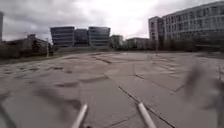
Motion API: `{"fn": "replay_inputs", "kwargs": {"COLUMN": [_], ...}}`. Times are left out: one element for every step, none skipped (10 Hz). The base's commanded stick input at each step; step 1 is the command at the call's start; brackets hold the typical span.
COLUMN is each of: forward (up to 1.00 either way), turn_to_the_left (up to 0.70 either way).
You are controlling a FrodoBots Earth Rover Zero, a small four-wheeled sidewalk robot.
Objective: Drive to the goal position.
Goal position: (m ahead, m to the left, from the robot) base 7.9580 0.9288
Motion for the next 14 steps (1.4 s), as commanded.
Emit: {"fn": "replay_inputs", "kwargs": {"forward": [1.00, 1.00, 1.00, 1.00, 1.00, 1.00, 1.00, 1.00, 1.00, 1.00, 1.00, 1.00, 1.00, 1.00], "turn_to_the_left": [-0.27, -0.27, -0.27, 0.00, 0.00, 0.00, 0.00, 0.00, 0.00, 0.00, 0.00, 0.00, 0.00, 0.00]}}
